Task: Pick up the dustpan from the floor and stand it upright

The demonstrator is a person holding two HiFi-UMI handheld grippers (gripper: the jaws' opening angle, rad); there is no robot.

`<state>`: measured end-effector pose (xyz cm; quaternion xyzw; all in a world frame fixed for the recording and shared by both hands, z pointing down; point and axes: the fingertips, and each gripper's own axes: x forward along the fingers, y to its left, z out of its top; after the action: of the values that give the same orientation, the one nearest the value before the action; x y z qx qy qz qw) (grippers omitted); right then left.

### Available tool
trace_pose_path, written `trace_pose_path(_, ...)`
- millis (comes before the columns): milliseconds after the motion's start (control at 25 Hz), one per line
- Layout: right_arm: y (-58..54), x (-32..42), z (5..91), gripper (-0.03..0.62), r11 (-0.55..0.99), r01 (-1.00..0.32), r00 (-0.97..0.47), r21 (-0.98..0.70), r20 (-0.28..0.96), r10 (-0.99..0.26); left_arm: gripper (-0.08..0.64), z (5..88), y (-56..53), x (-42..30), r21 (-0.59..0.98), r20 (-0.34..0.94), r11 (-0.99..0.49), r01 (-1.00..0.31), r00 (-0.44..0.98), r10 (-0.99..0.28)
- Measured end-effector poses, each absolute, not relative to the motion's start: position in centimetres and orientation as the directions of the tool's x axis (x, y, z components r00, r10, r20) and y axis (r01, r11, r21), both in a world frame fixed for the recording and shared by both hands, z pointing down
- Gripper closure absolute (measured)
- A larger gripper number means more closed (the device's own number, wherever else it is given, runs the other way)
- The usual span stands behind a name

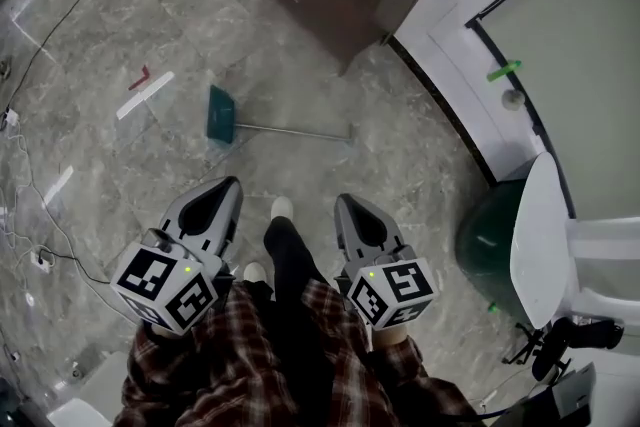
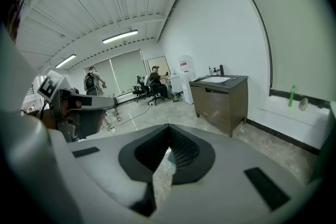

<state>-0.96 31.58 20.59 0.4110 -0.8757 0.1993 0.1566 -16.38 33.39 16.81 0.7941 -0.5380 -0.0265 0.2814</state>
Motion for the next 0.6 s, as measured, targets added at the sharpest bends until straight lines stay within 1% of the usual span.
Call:
trace_pose_path(280, 20.0, -2.6, 19.2, 0.581, 0.634, -0.745, -0.651, -0.207, 0.435, -0.622, 0.560, 15.4, 21.8, -18.3, 0.466, 0.250, -0.219, -0.858, 0.365, -0.897)
trace_pose_path(480, 14.2, -3.4, 18.9, 0.581, 0.665, -0.725, -0.662, -0.178, 0.443, -0.604, 0.560, 15.6, 16.4, -19.3, 0.471, 0.249, -0.194, -0.861, 0.340, -0.907)
trace_pose_path(600, 11.6, -3.7, 19.4, 0.581, 0.654, -0.733, -0.654, -0.186, 0.460, -0.601, 0.560, 16.4, 13.5, -19.7, 0.482, 0.264, -0.193, -0.855, 0.351, -0.898)
